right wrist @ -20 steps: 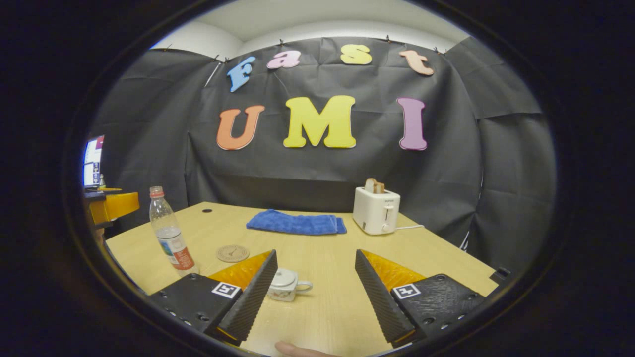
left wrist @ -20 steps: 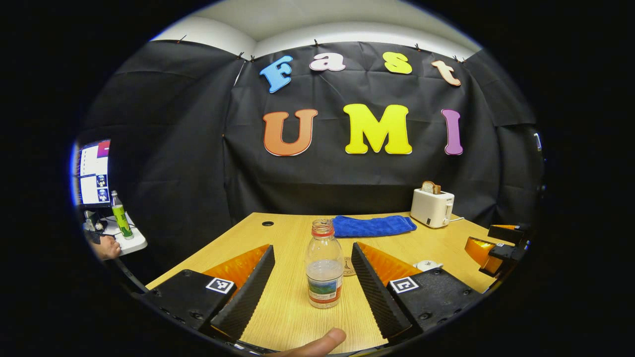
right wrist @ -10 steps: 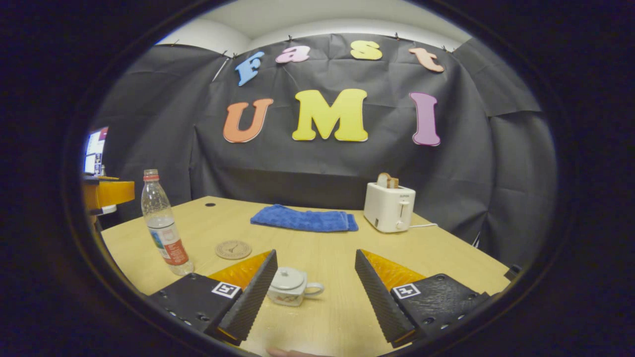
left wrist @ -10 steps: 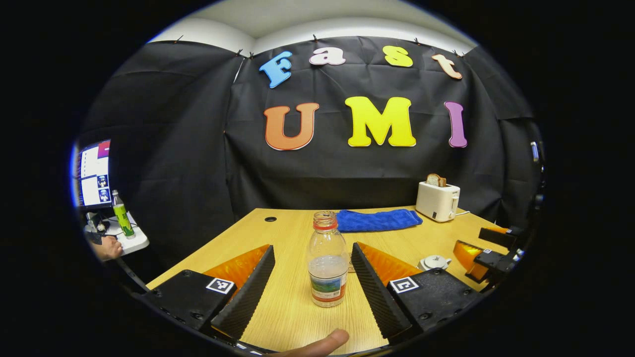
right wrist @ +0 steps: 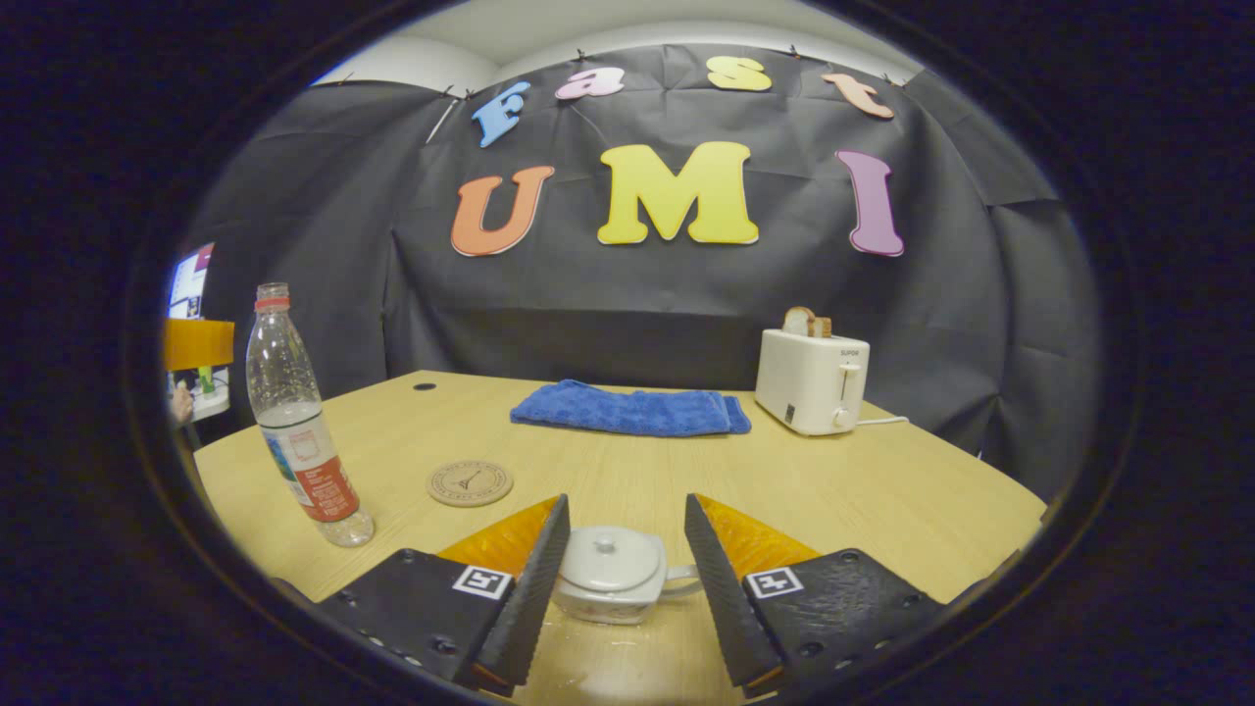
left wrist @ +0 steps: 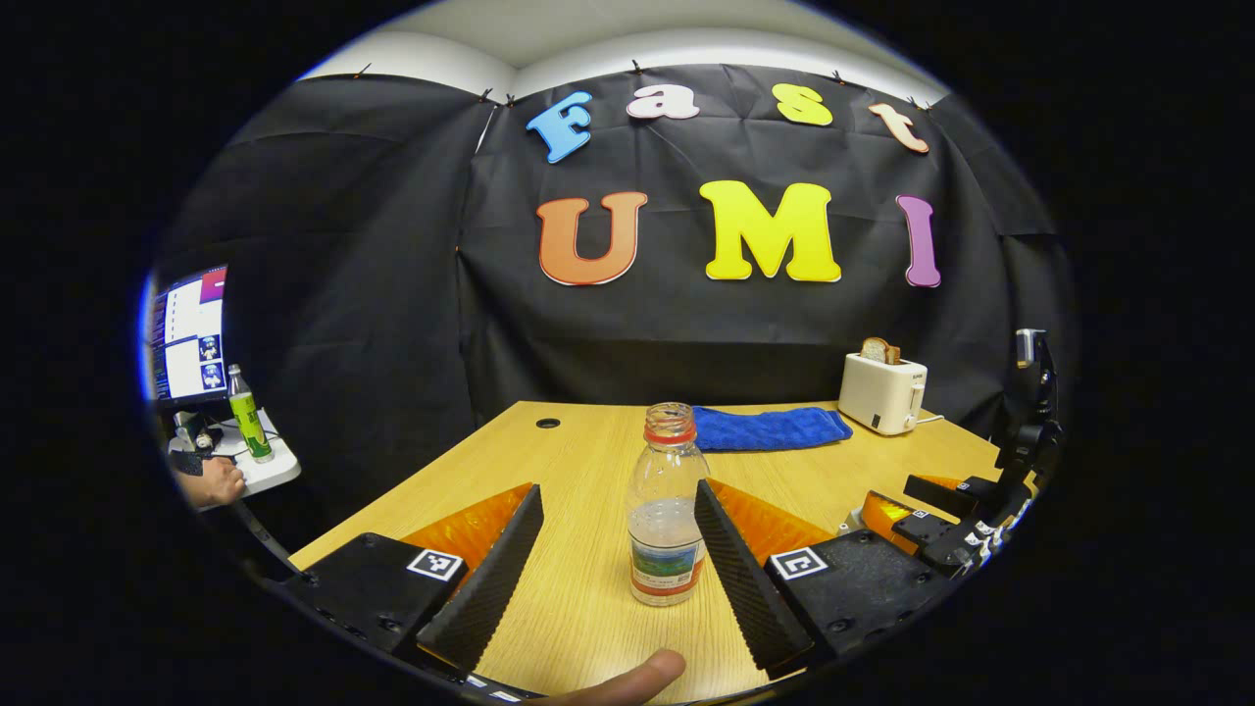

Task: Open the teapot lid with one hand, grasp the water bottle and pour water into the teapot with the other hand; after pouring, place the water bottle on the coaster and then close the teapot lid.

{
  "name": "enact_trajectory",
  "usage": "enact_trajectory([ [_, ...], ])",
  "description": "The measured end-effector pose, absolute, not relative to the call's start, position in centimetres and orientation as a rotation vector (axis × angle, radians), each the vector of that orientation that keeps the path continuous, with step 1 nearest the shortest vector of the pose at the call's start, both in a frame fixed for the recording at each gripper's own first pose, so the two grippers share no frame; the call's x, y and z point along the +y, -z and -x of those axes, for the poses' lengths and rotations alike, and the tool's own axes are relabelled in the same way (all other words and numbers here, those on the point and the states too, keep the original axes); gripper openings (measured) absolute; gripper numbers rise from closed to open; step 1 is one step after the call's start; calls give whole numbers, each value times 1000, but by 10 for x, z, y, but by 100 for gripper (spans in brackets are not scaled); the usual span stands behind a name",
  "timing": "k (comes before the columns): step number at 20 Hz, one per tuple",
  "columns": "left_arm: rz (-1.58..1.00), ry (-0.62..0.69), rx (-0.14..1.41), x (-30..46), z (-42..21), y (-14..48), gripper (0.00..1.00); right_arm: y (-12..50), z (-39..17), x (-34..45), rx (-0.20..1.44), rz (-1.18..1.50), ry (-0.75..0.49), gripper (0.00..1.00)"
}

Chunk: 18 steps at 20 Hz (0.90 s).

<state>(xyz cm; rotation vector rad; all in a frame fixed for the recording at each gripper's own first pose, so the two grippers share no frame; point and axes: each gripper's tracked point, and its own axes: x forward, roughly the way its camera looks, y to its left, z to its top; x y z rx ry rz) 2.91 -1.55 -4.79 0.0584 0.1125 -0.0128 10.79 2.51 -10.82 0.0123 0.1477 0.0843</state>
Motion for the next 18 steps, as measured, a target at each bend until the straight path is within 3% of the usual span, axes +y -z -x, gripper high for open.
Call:
enact_trajectory([
  [1,-57,12,114,-16,-30,49,98,109,-110,29,144,-11,-97,58],
  [2,-56,10,116,-15,-32,50,98,112,-111,29,149,-8,-93,58],
  [3,-57,11,119,-16,-31,51,98,115,-113,29,158,-11,-98,39],
  [4,-55,16,123,-17,-32,53,98,116,-114,30,160,-15,-95,37],
  [5,-52,19,127,-19,-32,54,98,114,-114,31,152,-9,-94,19],
  [8,-58,20,134,-20,-35,58,98,117,-114,31,150,6,-99,16],
  [9,-63,22,135,-21,-34,58,98,117,-118,32,143,5,-95,5],
  [11,-67,32,134,-25,-35,59,98,116,-117,34,140,2,-102,5],
  [12,-66,27,136,-25,-36,60,98,114,-118,34,133,5,-107,0],
  [18,-34,35,147,-29,-37,65,98,105,-112,29,123,-41,-114,0],
])
